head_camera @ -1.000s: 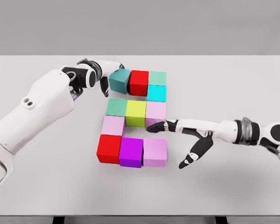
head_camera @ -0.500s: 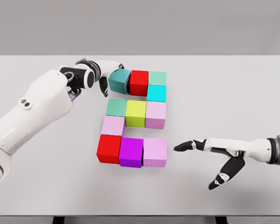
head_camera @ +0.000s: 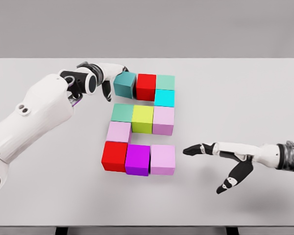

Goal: Assemble the squares on the desktop into the number 2

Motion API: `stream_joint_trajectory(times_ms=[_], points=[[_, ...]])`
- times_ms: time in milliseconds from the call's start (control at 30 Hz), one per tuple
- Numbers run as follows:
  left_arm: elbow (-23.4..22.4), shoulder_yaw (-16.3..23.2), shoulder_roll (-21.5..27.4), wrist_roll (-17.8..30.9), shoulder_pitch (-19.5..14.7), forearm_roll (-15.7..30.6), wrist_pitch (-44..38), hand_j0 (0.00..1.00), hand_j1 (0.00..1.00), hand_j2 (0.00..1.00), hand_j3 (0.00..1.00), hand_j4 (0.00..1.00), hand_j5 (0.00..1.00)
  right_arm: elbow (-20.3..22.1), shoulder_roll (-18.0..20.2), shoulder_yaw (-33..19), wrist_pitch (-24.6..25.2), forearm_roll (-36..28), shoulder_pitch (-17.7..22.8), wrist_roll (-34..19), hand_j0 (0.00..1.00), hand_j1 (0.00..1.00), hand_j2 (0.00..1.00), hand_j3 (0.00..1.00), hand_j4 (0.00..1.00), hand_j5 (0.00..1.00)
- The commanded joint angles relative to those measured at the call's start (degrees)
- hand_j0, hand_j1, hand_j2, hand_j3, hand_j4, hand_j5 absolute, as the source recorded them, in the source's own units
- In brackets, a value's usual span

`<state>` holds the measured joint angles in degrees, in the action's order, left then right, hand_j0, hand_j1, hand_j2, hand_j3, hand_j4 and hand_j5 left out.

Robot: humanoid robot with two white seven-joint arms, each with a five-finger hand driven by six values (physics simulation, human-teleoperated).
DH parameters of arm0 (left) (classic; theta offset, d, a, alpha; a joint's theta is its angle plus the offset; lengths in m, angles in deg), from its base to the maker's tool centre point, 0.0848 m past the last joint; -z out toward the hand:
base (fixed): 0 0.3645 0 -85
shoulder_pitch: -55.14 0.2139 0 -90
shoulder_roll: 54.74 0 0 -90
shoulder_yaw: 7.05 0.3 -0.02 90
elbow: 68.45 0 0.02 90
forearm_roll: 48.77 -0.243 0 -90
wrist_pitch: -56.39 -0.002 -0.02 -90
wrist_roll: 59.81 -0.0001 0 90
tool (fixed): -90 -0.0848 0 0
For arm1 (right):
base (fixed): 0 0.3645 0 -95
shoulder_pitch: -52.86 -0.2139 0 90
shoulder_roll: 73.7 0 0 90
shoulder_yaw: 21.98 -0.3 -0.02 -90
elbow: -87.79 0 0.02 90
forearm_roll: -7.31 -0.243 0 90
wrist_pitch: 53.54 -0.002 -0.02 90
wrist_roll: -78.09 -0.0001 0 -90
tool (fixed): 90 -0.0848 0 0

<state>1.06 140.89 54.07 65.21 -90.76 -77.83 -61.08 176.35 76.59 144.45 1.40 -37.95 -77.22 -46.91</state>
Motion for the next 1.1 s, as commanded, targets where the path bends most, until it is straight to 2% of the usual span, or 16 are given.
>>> stream_joint_trajectory(times_ms=[0, 533, 767, 867, 967, 1067], points=[[0.27, -0.02, 0.35, -0.01, 0.0, -0.2, 0.13, 1.0, 1.0, 1.0, 1.0, 1.0, 1.0, 0.03, -0.87, 0.21, 0.06, -0.35, 0.0, 0.0, 1.0, 1.0, 1.0, 1.0, 1.0, 1.0], [0.45, -0.55, 1.23, -0.01, -0.44, -0.99, -0.22, 1.0, 1.0, 1.0, 1.0, 1.0, 1.0, 0.73, -2.19, 0.65, 0.06, -0.27, 0.0, 0.0, 1.0, 1.0, 1.0, 1.0, 1.0, 1.0], [0.53, -1.43, 4.74, -0.01, -0.79, -0.29, -0.04, 1.0, 1.0, 1.0, 1.0, 1.0, 1.0, 2.14, -2.19, 0.65, 0.06, -0.18, -0.09, 0.0, 1.0, 1.0, 1.0, 1.0, 1.0, 1.0], [2.73, -1.43, 7.82, -0.01, -0.53, 1.12, 0.31, 1.0, 1.0, 1.0, 1.0, 1.0, 1.0, 2.14, -2.28, 0.65, 0.06, -0.18, -0.09, 0.0, 1.0, 1.0, 1.0, 1.0, 1.0, 1.0], [2.73, -0.73, 8.96, -0.01, -0.53, 2.09, 6.37, 1.0, 1.0, 1.0, 1.0, 1.0, 1.0, 2.23, -2.28, 0.65, 0.06, -0.18, -0.09, 0.0, 1.0, 1.0, 1.0, 1.0, 1.0, 1.0], [2.64, 0.59, 9.05, -0.01, -0.53, 2.17, 7.34, 1.0, 1.0, 1.0, 1.0, 1.0, 1.0, 2.93, -2.28, 0.65, 0.06, -0.18, -0.09, 0.0, 1.0, 1.0, 1.0, 1.0, 1.0, 1.0]])
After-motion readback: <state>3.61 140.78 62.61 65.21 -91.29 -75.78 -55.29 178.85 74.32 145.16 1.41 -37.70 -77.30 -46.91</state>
